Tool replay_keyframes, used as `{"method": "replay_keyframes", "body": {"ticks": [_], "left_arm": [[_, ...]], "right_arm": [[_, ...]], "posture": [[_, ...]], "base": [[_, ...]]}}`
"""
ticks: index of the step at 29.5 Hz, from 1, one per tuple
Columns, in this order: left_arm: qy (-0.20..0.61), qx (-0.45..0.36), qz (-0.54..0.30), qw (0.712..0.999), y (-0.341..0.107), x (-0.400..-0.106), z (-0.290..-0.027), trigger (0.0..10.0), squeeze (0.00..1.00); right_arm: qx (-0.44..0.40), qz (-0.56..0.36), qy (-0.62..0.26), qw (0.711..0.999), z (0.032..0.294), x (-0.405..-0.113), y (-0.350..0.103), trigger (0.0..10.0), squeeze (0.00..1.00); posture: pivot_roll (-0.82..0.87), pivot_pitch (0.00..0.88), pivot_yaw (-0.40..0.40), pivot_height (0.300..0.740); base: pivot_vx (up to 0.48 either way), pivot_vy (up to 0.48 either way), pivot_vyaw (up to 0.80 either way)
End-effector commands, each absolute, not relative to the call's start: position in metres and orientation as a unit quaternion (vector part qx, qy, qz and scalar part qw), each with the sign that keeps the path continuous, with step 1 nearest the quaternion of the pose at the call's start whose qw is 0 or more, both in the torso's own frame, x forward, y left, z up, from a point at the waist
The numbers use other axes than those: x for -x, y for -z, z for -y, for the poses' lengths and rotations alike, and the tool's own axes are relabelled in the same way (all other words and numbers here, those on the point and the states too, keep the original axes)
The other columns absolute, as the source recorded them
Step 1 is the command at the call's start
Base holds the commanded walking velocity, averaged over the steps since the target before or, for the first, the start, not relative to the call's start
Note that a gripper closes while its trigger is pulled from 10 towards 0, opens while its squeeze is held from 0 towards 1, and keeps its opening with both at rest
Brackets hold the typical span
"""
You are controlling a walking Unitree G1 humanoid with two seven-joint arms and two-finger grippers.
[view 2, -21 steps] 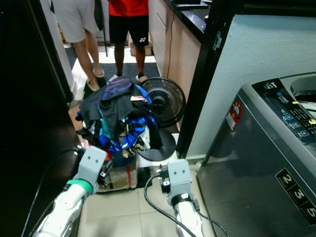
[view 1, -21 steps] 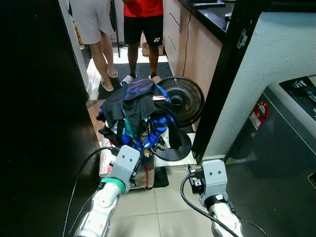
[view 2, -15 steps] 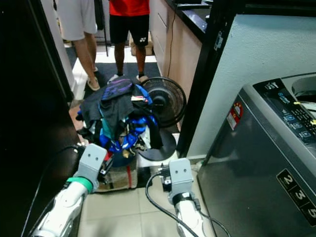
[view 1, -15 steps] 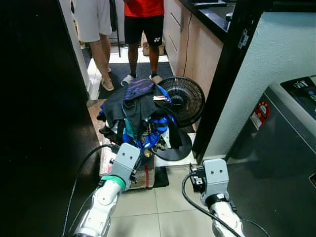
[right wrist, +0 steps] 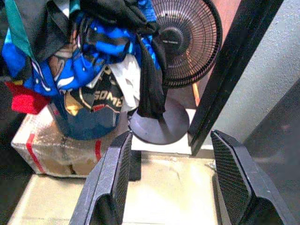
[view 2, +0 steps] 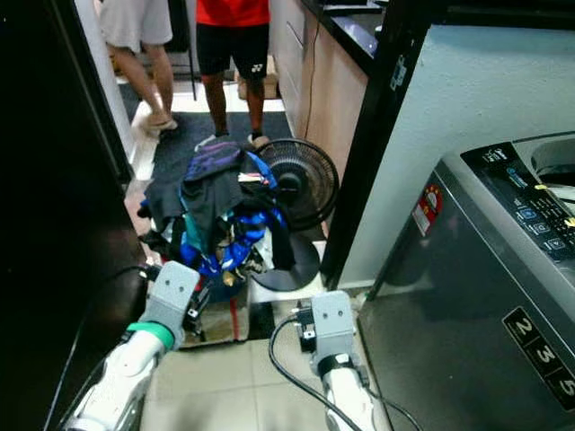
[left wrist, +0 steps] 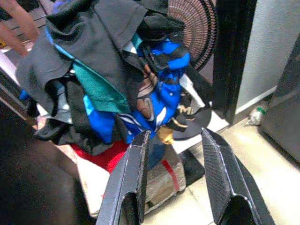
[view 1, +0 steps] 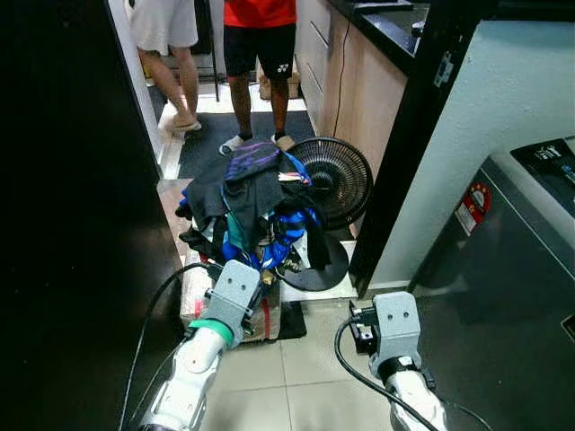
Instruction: Clothes washing
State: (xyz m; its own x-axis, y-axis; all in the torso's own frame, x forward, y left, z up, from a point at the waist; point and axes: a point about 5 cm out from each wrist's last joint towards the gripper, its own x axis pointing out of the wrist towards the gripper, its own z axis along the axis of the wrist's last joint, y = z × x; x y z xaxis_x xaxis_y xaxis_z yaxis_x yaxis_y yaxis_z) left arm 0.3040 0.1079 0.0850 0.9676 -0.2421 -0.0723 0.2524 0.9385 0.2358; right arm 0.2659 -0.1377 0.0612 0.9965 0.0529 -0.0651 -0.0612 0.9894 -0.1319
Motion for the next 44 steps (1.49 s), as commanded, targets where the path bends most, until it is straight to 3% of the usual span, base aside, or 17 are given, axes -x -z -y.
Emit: {"method": "replay_keyframes", "body": {"ticks": [1, 11, 19, 32, 37, 44], "left_arm": [[0.125, -0.127, -0.030, 0.984, -0.082, -0.303, -0.109, 10.0, 0.00], [0.094, -0.132, -0.024, 0.987, -0.088, -0.296, -0.129, 10.0, 0.00], [0.101, -0.129, -0.034, 0.986, -0.084, -0.291, -0.122, 10.0, 0.00], [0.098, -0.128, -0.039, 0.986, -0.081, -0.297, -0.124, 10.0, 0.00], [0.092, -0.117, -0.035, 0.988, -0.084, -0.293, -0.117, 10.0, 0.00], [0.100, -0.116, -0.025, 0.988, -0.091, -0.292, -0.120, 10.0, 0.00]], "right_arm": [[0.064, -0.038, -0.031, 0.997, 0.136, -0.263, -0.059, 10.0, 0.00], [0.062, -0.048, -0.060, 0.995, 0.128, -0.261, -0.057, 10.0, 0.00], [0.077, -0.045, -0.038, 0.995, 0.146, -0.263, -0.060, 10.0, 0.00], [0.072, -0.043, -0.056, 0.995, 0.133, -0.259, -0.062, 10.0, 0.00], [0.083, -0.017, -0.044, 0.995, 0.147, -0.273, -0.080, 10.0, 0.00], [0.074, 0.053, -0.040, 0.995, 0.140, -0.280, -0.131, 10.0, 0.00]], "posture": [[0.03, 0.070, 0.026, 0.740], [0.08, 0.126, -0.004, 0.740], [0.06, 0.102, 0.026, 0.740], [0.03, 0.092, 0.000, 0.740], [0.05, 0.094, -0.008, 0.740], [0.03, 0.114, 0.017, 0.740]], "base": [[0.000, 0.000, 0.00], [0.000, 0.000, 0.00], [0.000, 0.000, 0.00], [0.000, 0.000, 0.00], [0.000, 0.000, 0.00], [0.000, 0.000, 0.00]]}}
